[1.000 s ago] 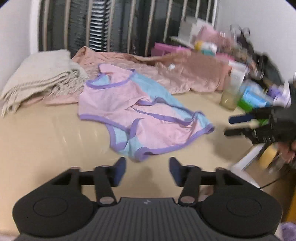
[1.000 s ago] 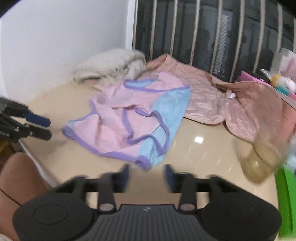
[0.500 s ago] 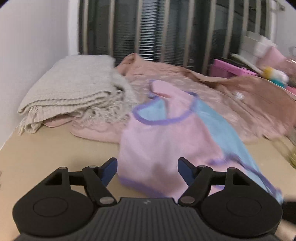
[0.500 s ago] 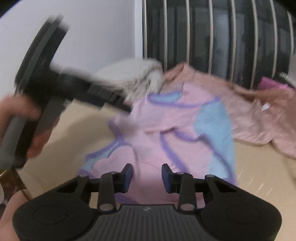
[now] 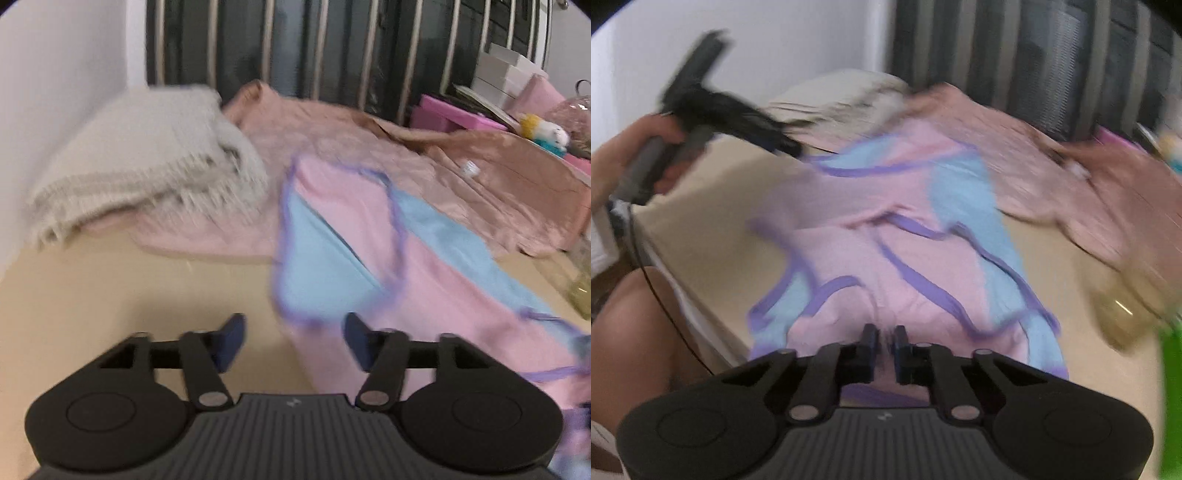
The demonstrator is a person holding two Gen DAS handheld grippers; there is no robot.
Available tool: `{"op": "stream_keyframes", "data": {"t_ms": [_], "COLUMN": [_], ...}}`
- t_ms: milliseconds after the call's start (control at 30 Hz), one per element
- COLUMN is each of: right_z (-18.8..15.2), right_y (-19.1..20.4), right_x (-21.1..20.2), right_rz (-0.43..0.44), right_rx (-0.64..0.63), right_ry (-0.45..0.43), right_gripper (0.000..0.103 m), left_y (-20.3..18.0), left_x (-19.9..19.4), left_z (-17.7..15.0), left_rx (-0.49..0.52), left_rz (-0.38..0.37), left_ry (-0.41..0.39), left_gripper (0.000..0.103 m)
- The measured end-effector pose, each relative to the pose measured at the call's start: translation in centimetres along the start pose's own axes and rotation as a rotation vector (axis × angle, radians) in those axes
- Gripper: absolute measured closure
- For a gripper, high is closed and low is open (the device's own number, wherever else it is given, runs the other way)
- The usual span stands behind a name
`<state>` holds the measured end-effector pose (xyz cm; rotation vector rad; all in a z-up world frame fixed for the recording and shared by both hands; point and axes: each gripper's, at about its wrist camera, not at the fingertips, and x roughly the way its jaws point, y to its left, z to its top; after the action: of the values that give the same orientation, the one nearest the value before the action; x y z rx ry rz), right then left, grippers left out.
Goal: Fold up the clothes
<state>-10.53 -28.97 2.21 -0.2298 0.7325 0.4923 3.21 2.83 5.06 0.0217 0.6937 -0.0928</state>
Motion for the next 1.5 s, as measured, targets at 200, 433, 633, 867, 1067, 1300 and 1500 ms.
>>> {"op": "stream_keyframes", "data": {"t_ms": [200,433,633,867,1067,1300,1500], "right_z": [1.3,4.1,3.7,5.7,12.5,14.9,18.1], "right_y": [-3.6,-2.2,-0.1,3.0,8.4,15.0,13.9], "right_x": [-2.8,0.9,2.8,4.2,8.7,15.4,16.1], "right_rz": [-0.021,-0.078,0.004,0.137,0.266,0.150,0.095], "right_rx": [0.152,0.134,0.082,-0.013,-0.016,-0.132,-0.103], "right_ry": [-0.160,-0.161,-0.129,-0.106,-0.095,-0.002,-0.024], "right_gripper": [0.075,0.074,0.074,0.073,0.059,0.066,0.103], "left_y": [-1.9,-3.2,0.3,3.7,5.8,7.3,8.0], "left_x": [5.9,7.8,-0.7,-12.7,-11.6,-9.6,-10.5], "left_z": [2.9,2.2,-4.6,-11.9,-9.9,-11.6,-12.6], "left_rx": [-0.028,0.027,0.089,-0.067,-0.074,-0.056,-0.022], "left_rz": [0.037,0.089,0.135,0.087,0.100,0.099,0.084], "left_ry": [0.024,0.060,0.051,0.054,-0.066,0.006,-0.011], "left_gripper": [0.025,0.100,0.101,0.097,0.050,0.064,0.061]}}
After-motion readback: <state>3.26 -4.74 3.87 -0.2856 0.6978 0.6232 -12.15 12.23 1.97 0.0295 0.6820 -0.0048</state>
